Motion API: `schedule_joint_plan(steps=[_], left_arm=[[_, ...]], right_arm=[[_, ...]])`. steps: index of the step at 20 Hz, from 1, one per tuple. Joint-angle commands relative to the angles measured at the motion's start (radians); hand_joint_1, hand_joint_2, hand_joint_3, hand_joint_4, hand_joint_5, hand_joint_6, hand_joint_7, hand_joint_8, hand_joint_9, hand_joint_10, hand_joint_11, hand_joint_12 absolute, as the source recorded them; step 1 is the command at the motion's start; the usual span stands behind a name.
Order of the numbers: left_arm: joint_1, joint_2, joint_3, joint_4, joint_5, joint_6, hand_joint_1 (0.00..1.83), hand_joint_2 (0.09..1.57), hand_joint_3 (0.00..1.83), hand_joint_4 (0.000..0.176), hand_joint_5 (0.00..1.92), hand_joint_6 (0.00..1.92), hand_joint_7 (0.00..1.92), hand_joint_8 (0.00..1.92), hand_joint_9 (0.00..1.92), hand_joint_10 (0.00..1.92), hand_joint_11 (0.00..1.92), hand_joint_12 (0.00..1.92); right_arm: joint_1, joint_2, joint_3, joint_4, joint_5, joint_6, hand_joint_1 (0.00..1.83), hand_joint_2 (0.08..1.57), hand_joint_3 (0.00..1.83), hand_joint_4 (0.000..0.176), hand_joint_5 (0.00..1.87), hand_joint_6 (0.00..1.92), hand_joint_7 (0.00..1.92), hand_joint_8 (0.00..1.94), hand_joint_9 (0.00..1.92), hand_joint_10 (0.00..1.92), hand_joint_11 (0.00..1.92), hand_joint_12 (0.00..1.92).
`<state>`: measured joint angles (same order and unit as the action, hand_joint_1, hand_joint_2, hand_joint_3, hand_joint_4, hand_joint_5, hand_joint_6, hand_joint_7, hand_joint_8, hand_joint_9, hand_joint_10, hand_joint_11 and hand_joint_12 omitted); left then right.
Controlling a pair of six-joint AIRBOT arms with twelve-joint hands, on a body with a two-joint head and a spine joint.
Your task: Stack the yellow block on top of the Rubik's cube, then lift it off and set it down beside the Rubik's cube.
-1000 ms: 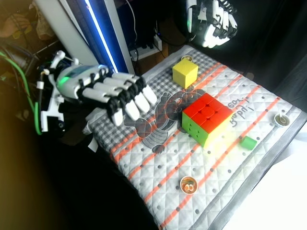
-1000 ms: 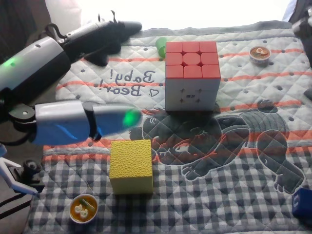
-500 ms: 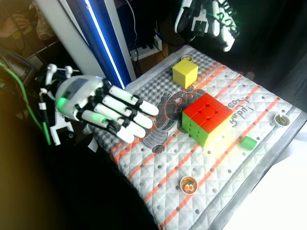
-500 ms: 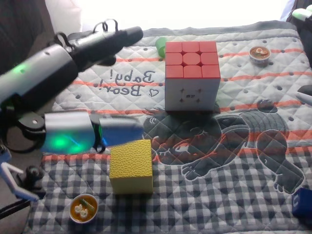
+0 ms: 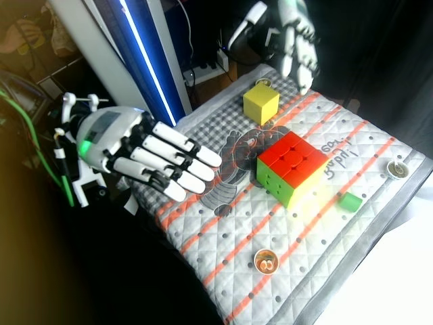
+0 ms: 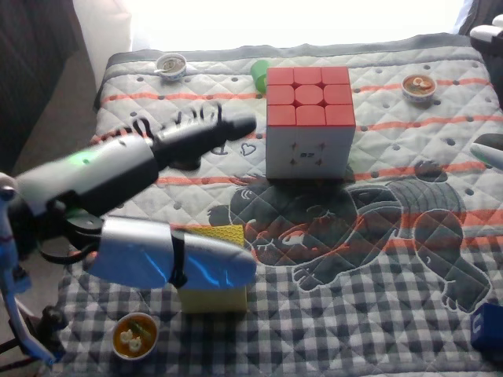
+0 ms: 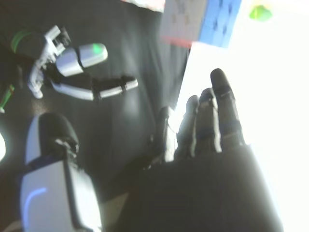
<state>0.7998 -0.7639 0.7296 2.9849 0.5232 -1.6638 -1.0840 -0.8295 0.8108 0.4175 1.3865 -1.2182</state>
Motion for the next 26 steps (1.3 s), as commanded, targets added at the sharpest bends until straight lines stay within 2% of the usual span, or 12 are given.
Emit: schedule_joint_plan(steps=[1,2,5,7,15,17,19,20,21,22,23,26], left_arm=[[-0.017,-0.011,0.005,0.027,0.045,-0.006,0.56,0.76,0.00,0.080,0.14,0.01,0.08,0.01,0.07,0.01,0.00,0.70],[-0.017,-0.018,0.012,0.027,0.023,-0.006,0.58,0.75,0.00,0.110,0.13,0.00,0.07,0.00,0.07,0.00,0.00,0.74],[-0.017,-0.042,0.037,0.027,-0.053,-0.005,0.59,0.78,0.00,0.107,0.12,0.00,0.09,0.00,0.06,0.01,0.00,0.61],[-0.017,-0.056,0.054,0.027,-0.095,-0.002,0.61,0.80,0.01,0.145,0.08,0.00,0.04,0.00,0.01,0.00,0.00,0.49],[-0.017,-0.096,0.099,0.027,-0.179,0.001,0.59,0.93,0.03,0.118,0.19,0.01,0.08,0.00,0.02,0.00,0.00,0.60],[-0.019,-0.106,0.109,0.027,-0.196,0.021,0.75,1.05,0.04,0.076,0.35,0.04,0.17,0.02,0.09,0.03,0.00,0.83],[-0.027,-0.119,0.110,-0.060,-0.200,0.160,0.93,1.16,0.01,0.000,0.66,0.04,0.41,0.03,0.31,0.09,0.00,1.26],[-0.030,-0.122,0.108,-0.101,-0.192,0.214,1.01,1.23,0.01,0.000,0.71,1.09,0.60,0.07,0.42,0.38,0.00,1.46],[-0.031,-0.123,0.107,-0.114,-0.171,0.225,1.03,1.28,0.00,0.000,0.68,1.37,0.73,0.12,0.44,0.64,0.01,1.56],[-0.031,-0.123,0.109,-0.130,-0.150,0.225,1.12,1.27,0.00,0.000,0.72,1.29,0.72,1.23,0.56,1.13,0.25,1.73],[-0.030,-0.122,0.110,-0.152,-0.114,0.225,1.17,1.27,0.00,0.000,0.65,1.30,0.76,1.50,0.73,1.43,0.63,1.82],[-0.039,-0.116,0.113,-0.184,0.008,0.219,1.32,1.23,0.00,0.000,0.70,1.13,0.77,1.41,0.84,1.56,0.80,1.75]], right_arm=[[0.006,0.002,0.005,-0.024,0.125,0.002,0.85,1.03,0.01,0.000,0.56,0.10,0.53,0.03,0.46,0.06,0.00,1.27],[0.006,0.002,0.005,-0.024,0.125,0.002,0.85,1.03,0.01,0.000,0.56,0.11,0.54,0.03,0.45,0.06,0.00,1.22],[0.003,0.003,0.007,-0.024,0.125,0.018,0.81,1.02,0.00,0.000,0.54,0.13,0.56,0.03,0.48,0.08,0.00,1.30],[0.002,0.003,0.011,-0.025,0.125,0.037,0.82,1.02,0.00,0.000,0.52,0.14,0.57,0.03,0.47,0.08,0.00,1.27],[0.001,0.003,0.015,-0.032,0.132,0.055,0.90,1.04,0.00,0.000,0.36,0.69,0.63,0.02,0.38,0.48,0.00,1.39],[0.001,0.003,0.016,-0.034,0.135,0.064,0.95,1.07,0.01,0.000,0.36,0.69,0.65,0.03,0.33,0.65,0.00,1.42],[0.000,0.003,0.016,-0.034,0.137,0.068,0.99,1.09,0.01,0.000,0.33,0.78,0.67,0.07,0.32,0.75,0.00,1.45],[0.000,0.003,0.016,-0.034,0.138,0.069,1.00,1.11,0.01,0.000,0.33,0.82,0.64,0.17,0.31,0.79,0.00,1.46],[-0.002,0.003,0.016,-0.034,0.139,0.071,1.02,1.11,0.00,0.000,0.33,0.83,0.58,0.33,0.30,0.83,0.00,1.47],[-0.002,0.003,0.016,-0.034,0.140,0.072,1.03,1.11,0.00,0.000,0.35,0.84,0.55,0.45,0.32,0.84,0.01,1.49],[-0.003,0.003,0.016,-0.034,0.141,0.073,1.03,1.12,0.00,0.000,0.34,0.82,0.52,0.53,0.32,0.89,0.02,1.53],[-0.009,0.003,0.016,-0.034,0.144,0.073,1.04,1.13,0.00,0.000,0.36,0.79,0.47,0.62,0.31,0.87,0.00,1.50]])
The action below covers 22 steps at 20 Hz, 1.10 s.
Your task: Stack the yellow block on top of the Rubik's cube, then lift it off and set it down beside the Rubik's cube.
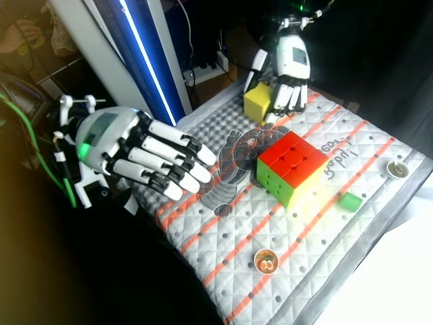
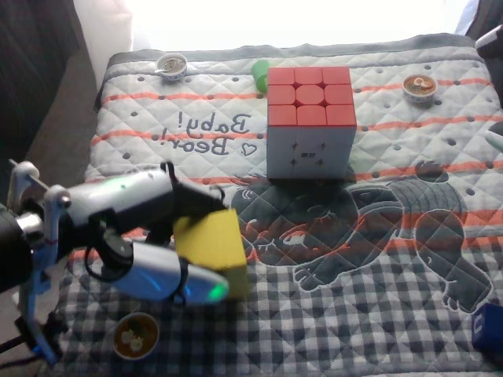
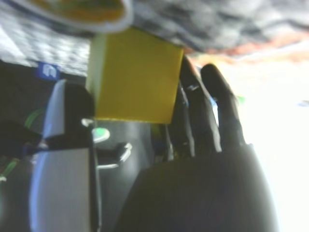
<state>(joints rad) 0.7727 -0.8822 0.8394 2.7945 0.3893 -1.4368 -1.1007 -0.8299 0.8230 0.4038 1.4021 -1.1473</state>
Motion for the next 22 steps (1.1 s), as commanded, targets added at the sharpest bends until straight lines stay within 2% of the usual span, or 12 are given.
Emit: schedule_joint_plan(steps=[1,5,8,10,12,15,16,18,19,20,21,22], left_arm=[[-0.023,0.007,0.003,0.007,0.176,-0.016,1.24,1.22,0.00,0.000,0.73,1.15,0.84,1.42,0.85,1.55,0.83,1.81],[-0.026,0.052,0.006,0.110,0.346,-0.254,1.22,1.21,0.00,0.000,0.72,1.17,0.88,1.40,0.87,1.45,0.80,1.80],[-0.043,0.069,0.003,0.139,0.478,-0.306,1.20,1.21,0.00,0.000,0.71,1.26,0.90,1.29,0.82,1.26,0.70,1.70],[-0.084,0.059,0.020,0.155,0.490,-0.306,1.18,1.22,0.00,0.000,0.72,1.26,0.86,1.35,0.75,1.26,0.58,1.70],[-0.154,0.017,0.069,0.171,0.452,-0.306,1.19,1.21,0.00,0.000,0.77,1.16,0.84,1.39,0.67,1.27,0.48,1.72],[-0.288,-0.073,0.162,0.212,0.305,-0.306,1.18,1.21,0.00,0.000,0.75,1.27,0.86,1.26,0.74,1.08,0.55,1.62],[-0.309,-0.091,0.179,0.218,0.279,-0.306,1.17,1.21,0.00,0.011,0.79,1.25,0.80,1.33,0.68,1.20,0.52,1.71],[-0.352,-0.144,0.229,0.218,0.218,-0.306,1.19,1.19,0.00,0.000,0.83,1.15,0.83,1.34,0.70,1.30,0.51,1.79],[-0.367,-0.169,0.255,0.218,0.184,-0.306,1.30,1.20,0.00,0.000,0.79,1.20,0.82,1.31,0.71,1.48,0.48,1.80],[-0.380,-0.191,0.278,0.218,0.146,-0.306,1.32,1.21,0.00,0.000,0.77,1.26,0.82,1.27,0.71,1.49,0.46,1.78],[-0.392,-0.217,0.302,0.218,0.107,-0.301,1.21,1.20,0.00,0.000,0.80,1.22,0.84,1.30,0.73,1.35,0.57,1.74],[-0.401,-0.240,0.324,0.218,0.074,-0.291,1.32,1.18,0.00,0.000,0.85,1.10,0.83,1.27,0.76,1.45,0.64,1.73]], right_arm=[[0.006,0.003,0.004,-0.020,0.129,0.002,1.04,1.13,0.00,0.000,0.37,0.79,0.47,0.61,0.29,0.86,0.00,1.49],[0.000,0.003,0.004,-0.020,0.131,0.002,1.07,1.14,0.01,0.000,0.36,0.86,0.46,0.70,0.28,0.94,0.00,1.51],[-0.004,0.003,0.006,-0.020,0.131,0.002,1.05,1.13,0.00,0.000,0.36,0.91,0.44,0.81,0.28,0.97,0.00,1.52],[-0.004,0.003,0.008,-0.020,0.131,0.002,1.05,1.13,0.00,0.000,0.35,0.89,0.41,0.79,0.25,0.94,0.00,1.46],[-0.004,0.003,0.008,-0.020,0.131,0.002,1.08,1.13,0.00,0.000,0.35,0.89,0.43,0.79,0.28,0.95,0.00,1.49],[-0.007,-0.001,0.013,-0.020,0.131,0.002,1.08,1.13,0.00,0.000,0.35,0.90,0.43,0.83,0.27,0.98,0.00,1.54],[-0.007,-0.003,0.015,-0.020,0.131,0.002,1.06,1.13,0.00,0.000,0.33,0.91,0.43,0.79,0.29,0.96,0.00,1.55],[-0.007,-0.007,0.018,-0.021,0.131,0.002,1.07,1.12,0.00,0.000,0.33,0.93,0.45,0.77,0.29,0.97,0.00,1.58],[-0.007,-0.008,0.019,-0.021,0.131,0.002,1.07,1.13,0.00,0.000,0.33,0.94,0.44,0.80,0.28,1.00,0.00,1.56],[-0.007,-0.011,0.020,-0.021,0.130,0.002,1.07,1.12,0.00,0.000,0.33,0.94,0.44,0.81,0.28,1.00,0.00,1.53],[-0.007,-0.012,0.021,-0.021,0.130,0.002,1.07,1.12,0.00,0.000,0.33,0.94,0.44,0.82,0.28,1.00,0.00,1.52],[-0.007,-0.012,0.022,-0.021,0.130,0.002,1.09,1.12,0.00,0.000,0.34,0.94,0.44,0.82,0.28,0.99,0.00,1.53]])
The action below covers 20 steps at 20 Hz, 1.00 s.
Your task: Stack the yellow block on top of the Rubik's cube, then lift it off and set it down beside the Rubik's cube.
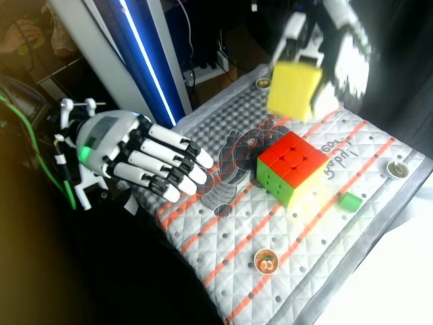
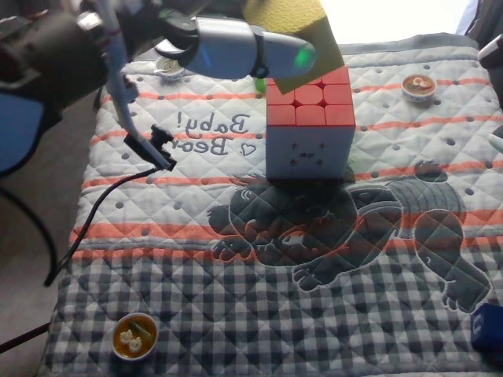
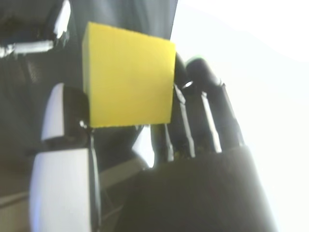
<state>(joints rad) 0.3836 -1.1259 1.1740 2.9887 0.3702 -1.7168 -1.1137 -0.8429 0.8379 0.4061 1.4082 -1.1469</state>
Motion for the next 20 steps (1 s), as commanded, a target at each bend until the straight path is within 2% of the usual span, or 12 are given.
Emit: schedule_joint_plan(steps=[1,3,4,7,9,10,12,14,16,17,18,20], left_arm=[[-0.019,-0.014,0.005,0.023,0.064,0.002,1.35,1.21,0.00,0.000,0.73,1.11,0.82,1.34,0.76,1.54,0.60,1.77],[-0.028,-0.058,0.047,0.023,0.007,0.011,1.35,1.22,0.00,0.000,0.65,1.19,0.83,1.34,0.75,1.56,0.54,1.71],[-0.029,-0.068,0.056,0.023,-0.005,0.013,1.35,1.20,0.00,0.000,0.80,1.19,0.83,1.27,0.68,1.52,0.40,1.72],[-0.032,-0.102,0.085,0.023,-0.045,0.022,1.35,1.20,0.00,0.000,0.82,1.31,0.82,1.19,0.68,1.46,0.47,1.59],[-0.033,-0.119,0.102,0.023,-0.065,0.030,1.23,1.22,0.00,0.000,0.87,1.29,0.67,1.36,0.38,1.39,0.07,1.82],[-0.033,-0.125,0.109,0.023,-0.073,0.030,1.14,1.21,0.00,0.000,0.82,1.26,0.51,1.14,0.26,1.41,0.01,1.90],[-0.033,-0.132,0.120,0.023,-0.082,0.030,1.11,1.20,0.00,0.000,0.80,1.25,0.43,0.52,0.07,1.03,0.00,1.79],[-0.030,-0.133,0.123,0.023,-0.082,0.030,1.04,1.10,0.00,0.000,0.63,0.40,0.40,0.33,0.03,1.01,0.00,1.72],[-0.028,-0.133,0.123,0.023,-0.082,0.030,0.95,1.06,0.00,0.000,0.56,0.09,0.31,0.33,0.00,1.10,0.00,1.69],[-0.028,-0.133,0.123,0.023,-0.080,0.030,0.95,1.04,0.00,0.011,0.49,0.03,0.26,0.30,0.00,1.03,0.00,1.69],[-0.027,-0.133,0.123,0.022,-0.080,0.030,0.94,1.01,0.00,0.039,0.41,0.02,0.19,0.23,0.00,0.71,0.00,1.61],[-0.027,-0.133,0.124,0.021,-0.080,0.030,0.91,0.99,0.00,0.095,0.29,0.00,0.19,0.10,0.00,0.63,0.00,1.54]], right_arm=[[0.006,0.001,0.007,-0.023,0.124,0.002,1.08,1.13,0.00,0.000,0.35,0.95,0.45,0.82,0.27,0.99,0.00,1.53],[0.006,-0.001,0.007,-0.024,0.123,0.002,1.08,1.13,0.00,0.000,0.36,0.96,0.47,0.82,0.30,0.97,0.00,1.52],[0.006,-0.001,0.008,-0.024,0.123,0.002,1.04,1.13,0.00,0.000,0.35,0.98,0.47,0.82,0.32,0.96,0.00,1.54],[0.007,-0.001,0.008,-0.024,0.123,0.002,1.04,1.14,0.00,0.000,0.35,0.99,0.49,0.81,0.35,0.94,0.00,1.55],[0.008,-0.001,0.008,-0.025,0.123,0.002,1.04,1.14,0.00,0.000,0.34,1.00,0.47,0.86,0.35,0.96,0.00,1.55],[0.008,-0.002,0.008,-0.025,0.123,0.002,1.07,1.14,0.00,0.000,0.34,1.00,0.45,0.89,0.32,0.99,0.00,1.54],[0.008,-0.002,0.008,-0.025,0.123,0.002,1.03,1.14,0.00,0.000,0.35,1.00,0.46,0.88,0.34,0.97,0.00,1.55],[0.008,-0.002,0.008,-0.025,0.123,0.002,1.03,1.15,0.00,0.000,0.36,0.99,0.47,0.87,0.33,0.98,0.00,1.55],[0.008,-0.002,0.008,-0.026,0.123,0.002,1.04,1.13,0.00,0.000,0.37,0.99,0.48,0.87,0.34,0.98,0.00,1.55],[0.008,-0.002,0.008,-0.026,0.123,0.002,1.04,1.13,0.00,0.000,0.37,0.98,0.48,0.87,0.35,0.98,0.00,1.55],[0.008,-0.002,0.008,-0.026,0.123,0.002,1.04,1.14,0.00,0.000,0.36,0.99,0.48,0.86,0.36,0.96,0.00,1.54],[0.009,-0.002,0.008,-0.026,0.123,0.002,1.04,1.14,0.00,0.000,0.36,0.99,0.48,0.85,0.36,0.94,0.00,1.51]])
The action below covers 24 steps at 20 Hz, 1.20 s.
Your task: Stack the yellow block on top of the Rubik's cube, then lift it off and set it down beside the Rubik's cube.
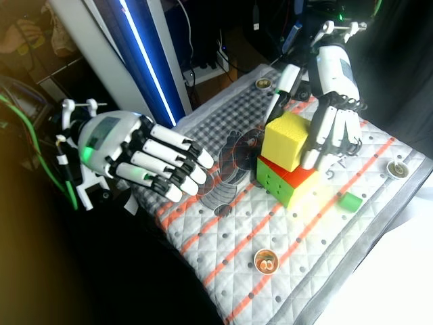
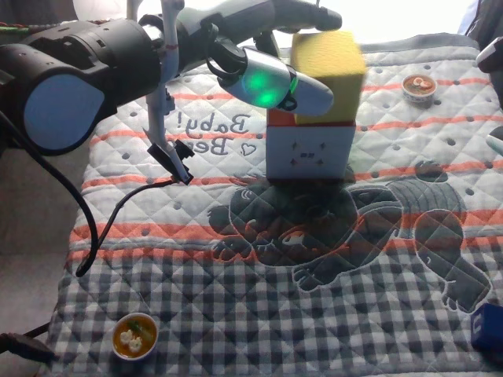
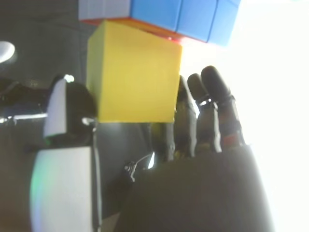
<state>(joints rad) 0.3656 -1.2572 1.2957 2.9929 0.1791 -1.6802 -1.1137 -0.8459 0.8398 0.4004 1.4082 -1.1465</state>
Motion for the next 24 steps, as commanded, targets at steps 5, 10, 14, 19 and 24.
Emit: schedule_joint_plan(steps=[5,10,14,19,24], left_arm=[[-0.003,0.002,0.002,0.008,0.121,-0.007,0.88,0.96,0.00,0.121,0.12,0.00,0.13,0.01,0.00,0.38,0.00,1.49],[0.036,0.090,-0.088,-0.037,0.258,-0.006,0.76,0.92,0.00,0.164,0.00,0.00,0.00,0.00,0.00,0.04,0.00,0.96],[0.086,0.173,-0.180,-0.058,0.414,-0.006,0.39,0.89,0.00,0.176,0.00,0.00,0.02,0.01,0.00,0.00,0.01,0.01],[0.167,0.251,-0.268,-0.091,0.579,-0.006,0.00,1.11,0.00,0.176,0.00,0.00,0.09,0.02,0.15,0.12,0.00,1.23],[0.273,0.326,-0.354,-0.141,0.739,-0.006,0.00,1.21,0.00,0.139,0.00,0.00,0.21,0.02,0.14,0.39,0.00,1.32]], right_arm=[[0.009,0.001,0.006,-0.020,0.123,0.002,1.04,1.14,0.00,0.000,0.36,0.99,0.49,0.84,0.36,0.94,0.00,1.52],[0.051,0.001,0.013,-0.042,0.109,0.002,0.83,1.10,0.00,0.000,0.19,0.70,0.32,0.47,0.20,0.74,0.00,1.40],[0.151,-0.022,0.053,-0.087,0.014,0.002,0.67,0.87,0.00,0.000,0.12,0.08,0.16,0.01,0.05,0.24,0.00,0.78],[0.222,-0.068,0.128,-0.114,-0.069,0.116,0.34,0.83,0.00,0.000,0.04,0.01,0.13,0.01,0.09,0.17,0.00,0.90],[0.300,-0.131,0.237,-0.150,-0.181,0.285,0.40,0.88,0.00,0.000,0.03,0.01,0.11,0.01,0.08,0.10,0.00,0.38]])
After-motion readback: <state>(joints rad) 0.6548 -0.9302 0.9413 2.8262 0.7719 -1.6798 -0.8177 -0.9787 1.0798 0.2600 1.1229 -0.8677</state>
